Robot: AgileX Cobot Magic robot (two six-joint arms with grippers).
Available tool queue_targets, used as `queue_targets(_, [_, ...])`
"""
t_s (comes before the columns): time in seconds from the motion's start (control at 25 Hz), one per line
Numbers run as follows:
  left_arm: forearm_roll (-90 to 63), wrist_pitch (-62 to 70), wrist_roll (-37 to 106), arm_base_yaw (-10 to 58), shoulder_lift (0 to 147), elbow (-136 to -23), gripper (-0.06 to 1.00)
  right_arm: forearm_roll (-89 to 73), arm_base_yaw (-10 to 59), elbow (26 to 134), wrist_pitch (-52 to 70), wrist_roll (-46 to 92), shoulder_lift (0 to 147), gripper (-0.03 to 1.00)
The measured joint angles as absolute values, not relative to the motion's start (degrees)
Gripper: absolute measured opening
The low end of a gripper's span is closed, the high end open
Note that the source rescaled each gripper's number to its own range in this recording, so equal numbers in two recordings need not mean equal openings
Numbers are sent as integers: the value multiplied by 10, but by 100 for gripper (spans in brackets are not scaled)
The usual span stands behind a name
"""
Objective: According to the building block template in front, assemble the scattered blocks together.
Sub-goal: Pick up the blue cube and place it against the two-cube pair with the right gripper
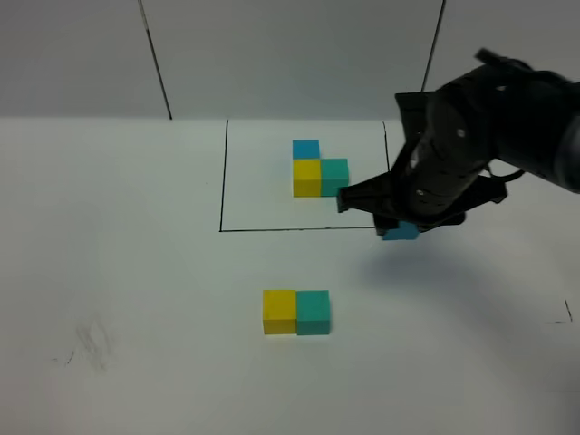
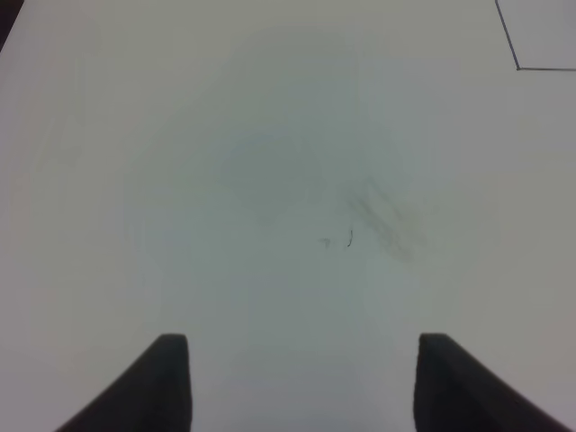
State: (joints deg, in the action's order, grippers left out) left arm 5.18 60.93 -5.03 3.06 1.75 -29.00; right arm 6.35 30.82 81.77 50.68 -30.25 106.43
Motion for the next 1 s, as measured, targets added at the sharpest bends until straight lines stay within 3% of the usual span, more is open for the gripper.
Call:
queue_targets(0.2, [52, 609, -50, 31, 17, -290, 20, 108, 366, 866, 521, -428, 1132, 1])
queue_targets(0.44, [52, 609, -50, 31, 17, -290, 20, 121, 423, 920, 521, -456, 1181, 1])
queue_targets(1.0, [52, 609, -50, 31, 17, -290, 20, 107, 444, 1108, 653, -462, 1306, 1])
